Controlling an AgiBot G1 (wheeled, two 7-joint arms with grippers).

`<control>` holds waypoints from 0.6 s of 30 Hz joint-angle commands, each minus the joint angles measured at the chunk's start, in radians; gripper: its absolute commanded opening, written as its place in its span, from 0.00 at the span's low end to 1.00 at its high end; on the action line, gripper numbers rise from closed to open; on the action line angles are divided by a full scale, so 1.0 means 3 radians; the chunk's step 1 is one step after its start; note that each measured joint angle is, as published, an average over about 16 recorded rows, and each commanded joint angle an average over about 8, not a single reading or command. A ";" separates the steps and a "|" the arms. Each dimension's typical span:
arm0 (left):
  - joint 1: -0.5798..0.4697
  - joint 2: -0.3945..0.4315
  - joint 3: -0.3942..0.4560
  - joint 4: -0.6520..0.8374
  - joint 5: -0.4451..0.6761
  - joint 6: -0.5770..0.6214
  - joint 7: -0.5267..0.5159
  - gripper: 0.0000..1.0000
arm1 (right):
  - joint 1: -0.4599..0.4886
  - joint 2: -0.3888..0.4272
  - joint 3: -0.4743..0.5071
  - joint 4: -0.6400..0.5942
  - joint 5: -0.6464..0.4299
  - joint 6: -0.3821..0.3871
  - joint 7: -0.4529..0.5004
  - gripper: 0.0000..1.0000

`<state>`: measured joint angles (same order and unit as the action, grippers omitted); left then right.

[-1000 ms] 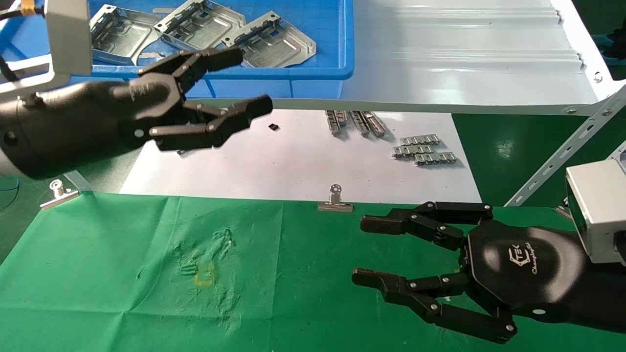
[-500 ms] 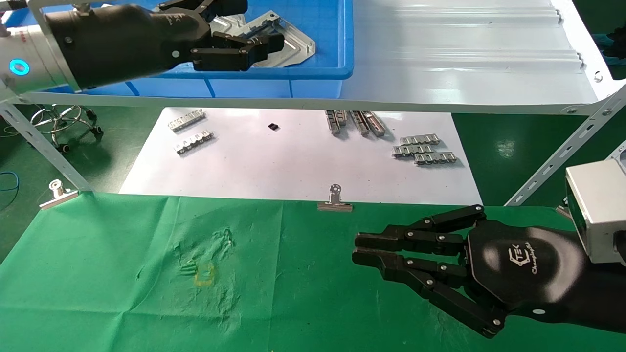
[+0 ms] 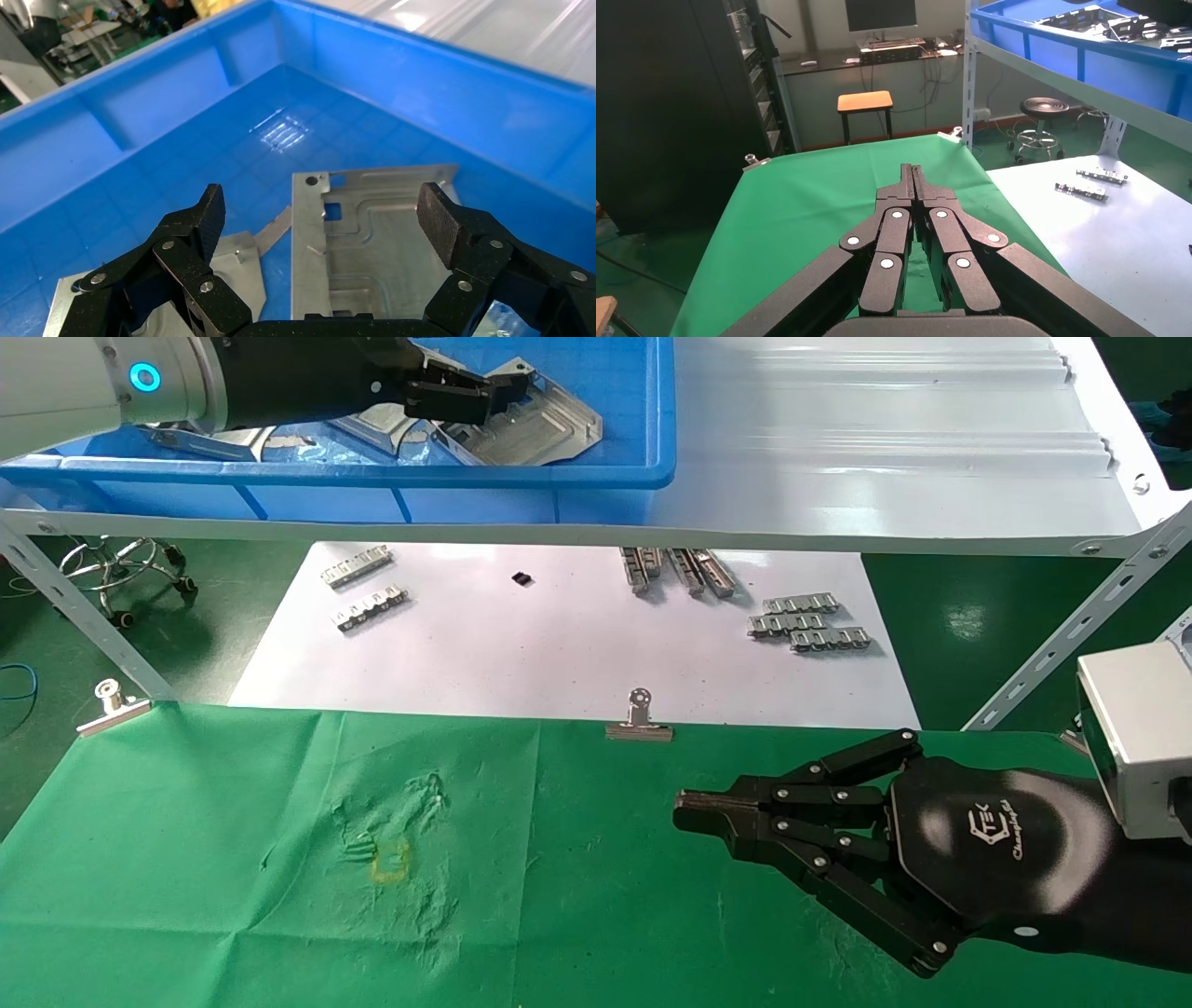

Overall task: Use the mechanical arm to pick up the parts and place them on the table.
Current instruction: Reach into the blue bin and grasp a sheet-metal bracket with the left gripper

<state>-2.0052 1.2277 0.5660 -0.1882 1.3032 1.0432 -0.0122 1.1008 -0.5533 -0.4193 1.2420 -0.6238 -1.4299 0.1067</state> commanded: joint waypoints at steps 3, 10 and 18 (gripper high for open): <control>-0.0074 0.0093 0.0042 0.0180 0.0074 -0.0111 0.0085 0.41 | 0.0000 0.0000 0.0000 0.0000 0.0000 0.0000 0.0000 0.00; -0.0135 0.0168 0.0075 0.0362 0.0125 -0.0163 0.0163 0.00 | 0.0000 0.0000 0.0000 0.0000 0.0000 0.0000 0.0000 0.00; -0.0143 0.0245 0.0090 0.0487 0.0151 -0.0329 0.0245 0.00 | 0.0000 0.0000 0.0000 0.0000 0.0000 0.0000 0.0000 0.00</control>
<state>-2.0472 1.2997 0.5924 -0.0444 1.3475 0.9482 0.0596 1.1008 -0.5533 -0.4193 1.2420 -0.6238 -1.4299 0.1067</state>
